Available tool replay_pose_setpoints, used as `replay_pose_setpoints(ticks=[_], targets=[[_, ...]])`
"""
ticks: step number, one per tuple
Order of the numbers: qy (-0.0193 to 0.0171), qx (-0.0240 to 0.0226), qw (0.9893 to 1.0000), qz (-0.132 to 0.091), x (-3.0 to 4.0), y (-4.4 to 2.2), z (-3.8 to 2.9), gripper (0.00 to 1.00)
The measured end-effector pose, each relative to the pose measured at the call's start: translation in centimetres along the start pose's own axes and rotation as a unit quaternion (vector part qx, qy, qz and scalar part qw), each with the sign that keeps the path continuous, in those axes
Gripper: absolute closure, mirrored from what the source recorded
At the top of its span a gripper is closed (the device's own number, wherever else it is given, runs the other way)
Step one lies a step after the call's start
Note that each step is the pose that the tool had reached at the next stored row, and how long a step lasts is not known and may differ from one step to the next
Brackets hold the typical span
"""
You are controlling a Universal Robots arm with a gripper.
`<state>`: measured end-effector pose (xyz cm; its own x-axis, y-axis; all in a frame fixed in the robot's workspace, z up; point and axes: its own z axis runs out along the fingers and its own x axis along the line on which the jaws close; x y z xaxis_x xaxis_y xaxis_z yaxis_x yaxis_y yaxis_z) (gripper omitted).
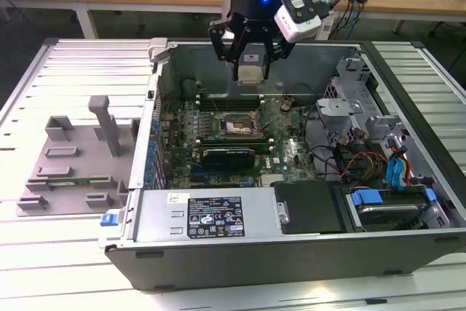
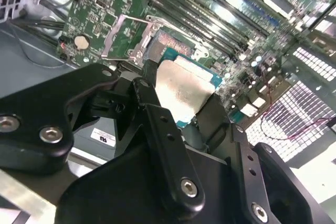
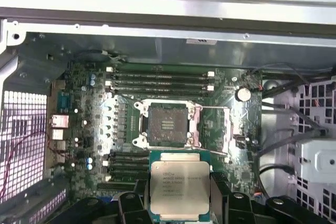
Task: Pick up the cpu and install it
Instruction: 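Pick up the cpu and move it towards the insertion slot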
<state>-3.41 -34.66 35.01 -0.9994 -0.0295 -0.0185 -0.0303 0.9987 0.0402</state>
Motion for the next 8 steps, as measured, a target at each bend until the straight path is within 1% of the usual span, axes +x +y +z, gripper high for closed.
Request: replay_pose_setpoints(ticks=[1, 2, 4, 7, 8], targets=[[0.0, -0.0001, 1.0, 0.0, 0.02, 0.2, 0.24, 0.45], [-0.0001, -0.0001, 1.0, 0.0, 0.05, 0.42, 0.66, 0.45], [0.0, -0.0001, 1.0, 0.0, 0.13, 0.62, 1.36, 0.45], [0.0, 0.0, 1.0, 0.0, 0.2, 0.89, 1.66, 0.45], [0.0, 0.0, 1.0, 0.0, 0.2, 1.2, 1.81, 0.45]])
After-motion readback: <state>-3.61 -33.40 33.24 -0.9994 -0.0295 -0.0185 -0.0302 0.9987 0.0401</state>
